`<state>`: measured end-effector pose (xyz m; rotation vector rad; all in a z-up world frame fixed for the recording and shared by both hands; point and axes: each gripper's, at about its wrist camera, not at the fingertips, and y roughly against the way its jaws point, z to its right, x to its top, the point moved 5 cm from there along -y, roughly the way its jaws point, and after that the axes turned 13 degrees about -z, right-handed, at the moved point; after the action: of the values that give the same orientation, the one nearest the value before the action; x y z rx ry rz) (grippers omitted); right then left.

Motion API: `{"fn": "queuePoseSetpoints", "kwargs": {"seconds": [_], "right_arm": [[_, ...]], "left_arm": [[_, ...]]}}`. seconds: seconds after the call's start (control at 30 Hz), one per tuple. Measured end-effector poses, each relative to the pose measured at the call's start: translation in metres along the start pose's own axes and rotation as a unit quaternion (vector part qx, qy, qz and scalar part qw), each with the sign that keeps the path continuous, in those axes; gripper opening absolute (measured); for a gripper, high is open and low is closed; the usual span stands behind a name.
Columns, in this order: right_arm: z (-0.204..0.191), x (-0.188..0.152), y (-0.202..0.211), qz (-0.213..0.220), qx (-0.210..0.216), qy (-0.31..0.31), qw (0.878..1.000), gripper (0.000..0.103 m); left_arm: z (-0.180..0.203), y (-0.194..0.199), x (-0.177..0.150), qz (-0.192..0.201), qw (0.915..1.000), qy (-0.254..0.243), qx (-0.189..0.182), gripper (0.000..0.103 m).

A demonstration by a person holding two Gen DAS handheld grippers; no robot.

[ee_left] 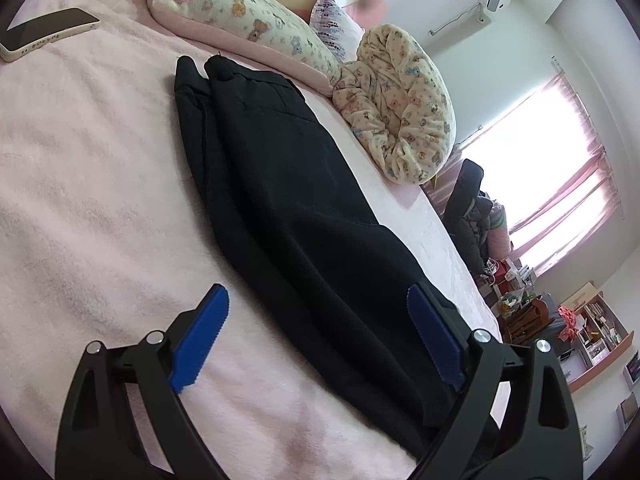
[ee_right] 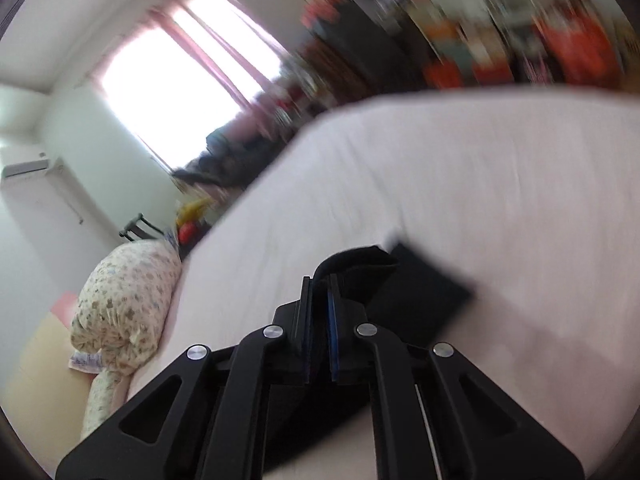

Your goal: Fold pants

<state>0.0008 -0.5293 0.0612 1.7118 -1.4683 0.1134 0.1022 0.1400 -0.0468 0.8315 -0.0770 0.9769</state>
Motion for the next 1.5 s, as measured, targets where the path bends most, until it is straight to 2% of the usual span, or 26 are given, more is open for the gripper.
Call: {"fn": "queuePoseSetpoints", "kwargs": {"seconds": [0.07, 0.13, 0.17, 0.2, 0.23, 0.3, 0.33, 0.4, 0.47, 0.6, 0.7, 0.73, 0.8, 0.83, 0.9, 0.97, 1.0, 1.07, 1.17, 1.3, 1.37, 1.5], "right_arm": [[-0.002, 0.026, -0.002, 0.026, 0.009, 0.022, 0.999, 0.006], [0.017, 0.041, -0.022, 0.016, -0.025, 0.030, 0.999, 0.006], [0.034, 0.042, -0.042, -0.010, -0.057, 0.017, 0.998, 0.007], [0.063, 0.036, -0.067, -0.061, -0.089, -0.017, 0.994, 0.007], [0.082, 0.029, -0.082, -0.093, -0.107, -0.044, 0.989, 0.007], [0.113, 0.010, -0.103, -0.143, -0.125, -0.087, 0.978, 0.007], [0.121, 0.002, -0.106, -0.154, -0.130, -0.091, 0.975, 0.008], [0.122, 0.001, -0.101, -0.156, -0.126, -0.077, 0.977, 0.012], [0.125, 0.003, -0.094, -0.164, -0.125, -0.091, 0.974, 0.035], [0.136, 0.007, -0.061, -0.114, -0.094, -0.137, 0.980, 0.037], [0.136, -0.004, -0.058, -0.126, -0.072, -0.172, 0.974, 0.037], [0.129, -0.008, -0.060, -0.134, -0.062, -0.165, 0.975, 0.037], [0.098, -0.017, -0.070, -0.159, -0.024, -0.110, 0.981, 0.037], [0.071, -0.029, -0.080, -0.186, 0.016, -0.074, 0.980, 0.037], [0.021, -0.056, -0.100, -0.246, 0.095, -0.038, 0.964, 0.037], [-0.040, -0.099, -0.121, -0.313, 0.182, -0.021, 0.932, 0.037], [-0.060, -0.114, -0.128, -0.334, 0.207, -0.019, 0.919, 0.037], [-0.111, -0.162, -0.148, -0.391, 0.261, -0.023, 0.882, 0.037], [-0.176, -0.238, -0.178, -0.470, 0.290, -0.026, 0.833, 0.037], [-0.234, -0.326, -0.213, -0.555, 0.291, -0.043, 0.778, 0.037], [-0.260, -0.363, -0.221, -0.578, 0.281, -0.038, 0.765, 0.037], [-0.285, -0.395, -0.240, -0.582, 0.246, -0.038, 0.774, 0.037]], "left_arm": [[0.000, -0.001, 0.000, 0.000, 1.0000, -0.001, 0.003, 0.091], [0.001, -0.002, 0.000, -0.002, 1.0000, -0.003, 0.003, 0.091], [0.001, -0.002, 0.000, -0.003, 1.0000, -0.005, 0.003, 0.091], [0.002, -0.002, 0.000, -0.002, 1.0000, -0.007, 0.002, 0.091], [0.002, -0.002, 0.000, -0.002, 1.0000, -0.009, 0.002, 0.091], [0.003, -0.002, 0.000, -0.001, 0.9999, -0.010, 0.002, 0.091], [0.003, -0.002, 0.001, -0.002, 0.9999, -0.010, 0.002, 0.091], [0.002, -0.002, 0.001, -0.004, 1.0000, -0.009, 0.002, 0.091], [0.002, -0.004, 0.001, -0.008, 0.9999, -0.007, 0.001, 0.091], [0.004, -0.004, -0.001, -0.014, 0.9999, -0.011, -0.001, 0.092], [0.005, -0.003, -0.001, -0.014, 0.9998, -0.013, 0.000, 0.094], [0.005, -0.003, 0.000, -0.015, 0.9998, -0.014, -0.001, 0.094], [0.006, -0.001, 0.003, -0.015, 0.9998, -0.016, -0.004, 0.094], [0.006, 0.000, 0.005, -0.013, 0.9998, -0.016, -0.006, 0.095], [0.005, 0.006, 0.010, -0.008, 0.9998, -0.012, -0.014, 0.097], [0.001, 0.013, 0.017, -0.002, 0.9996, 0.001, -0.030, 0.097], [-0.001, 0.016, 0.020, 0.000, 0.9993, 0.005, -0.036, 0.099], [-0.005, 0.023, 0.027, 0.004, 0.9988, 0.014, -0.047, 0.100], [-0.015, 0.032, 0.038, 0.003, 0.9980, 0.023, -0.059, 0.101], [-0.031, 0.040, 0.055, -0.005, 0.9968, 0.038, -0.071, 0.101], [-0.040, 0.046, 0.064, -0.007, 0.9962, 0.046, -0.075, 0.101], [-0.054, 0.052, 0.072, -0.011, 0.9956, 0.056, -0.075, 0.101]]}}
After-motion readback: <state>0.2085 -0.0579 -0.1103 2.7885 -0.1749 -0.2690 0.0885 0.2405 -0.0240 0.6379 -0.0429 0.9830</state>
